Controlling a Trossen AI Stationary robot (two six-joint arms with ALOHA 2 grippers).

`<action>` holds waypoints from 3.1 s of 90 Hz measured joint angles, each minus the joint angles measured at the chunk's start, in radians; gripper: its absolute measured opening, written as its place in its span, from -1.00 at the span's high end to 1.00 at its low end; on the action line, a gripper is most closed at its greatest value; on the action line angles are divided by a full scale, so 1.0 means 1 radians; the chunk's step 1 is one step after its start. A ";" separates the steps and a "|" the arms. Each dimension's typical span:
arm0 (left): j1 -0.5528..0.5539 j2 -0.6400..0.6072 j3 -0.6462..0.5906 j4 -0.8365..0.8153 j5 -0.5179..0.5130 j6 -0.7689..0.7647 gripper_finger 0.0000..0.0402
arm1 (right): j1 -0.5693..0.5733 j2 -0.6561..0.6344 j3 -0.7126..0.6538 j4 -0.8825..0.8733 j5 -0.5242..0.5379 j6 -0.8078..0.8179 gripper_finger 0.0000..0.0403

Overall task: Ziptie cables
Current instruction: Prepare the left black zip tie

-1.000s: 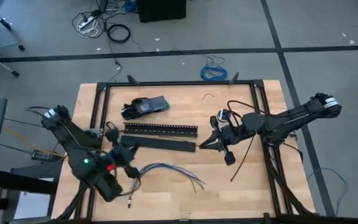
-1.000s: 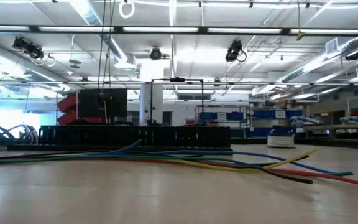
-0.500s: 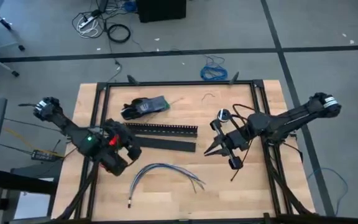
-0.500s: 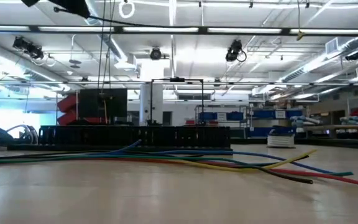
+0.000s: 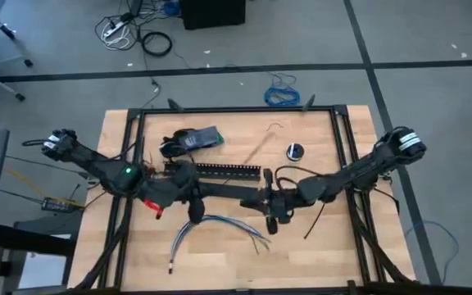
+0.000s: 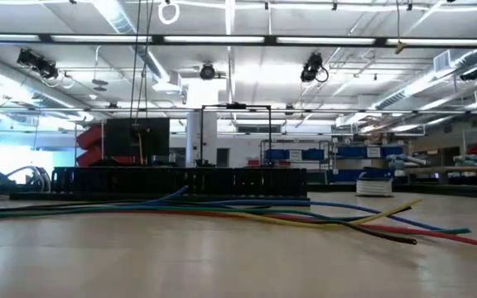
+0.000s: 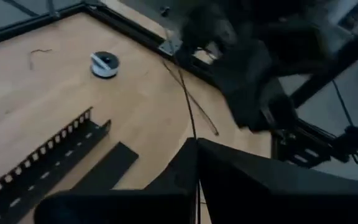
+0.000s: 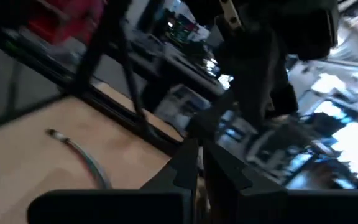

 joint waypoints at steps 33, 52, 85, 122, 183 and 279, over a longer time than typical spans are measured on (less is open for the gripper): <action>0.104 0.022 -0.090 0.162 0.216 -0.021 1.00 | 0.047 0.104 0.110 -0.016 0.406 -0.297 0.89; 0.143 0.022 -0.090 0.165 0.254 0.006 1.00 | 0.050 0.101 0.110 -0.041 0.484 -0.388 0.75; 0.242 0.021 -0.090 0.243 0.402 0.029 1.00 | 0.025 0.102 0.110 -0.049 0.490 -0.465 0.21; 0.271 0.021 -0.090 0.235 0.419 0.056 1.00 | -0.018 0.102 0.110 -0.042 0.490 -0.511 0.26; 0.273 0.022 -0.090 0.223 0.407 0.082 1.00 | -0.025 0.102 0.110 -0.038 0.490 -0.503 0.97; 0.271 -0.032 0.000 0.115 0.399 0.766 0.26 | 0.087 0.045 0.109 -0.234 0.633 -0.085 1.00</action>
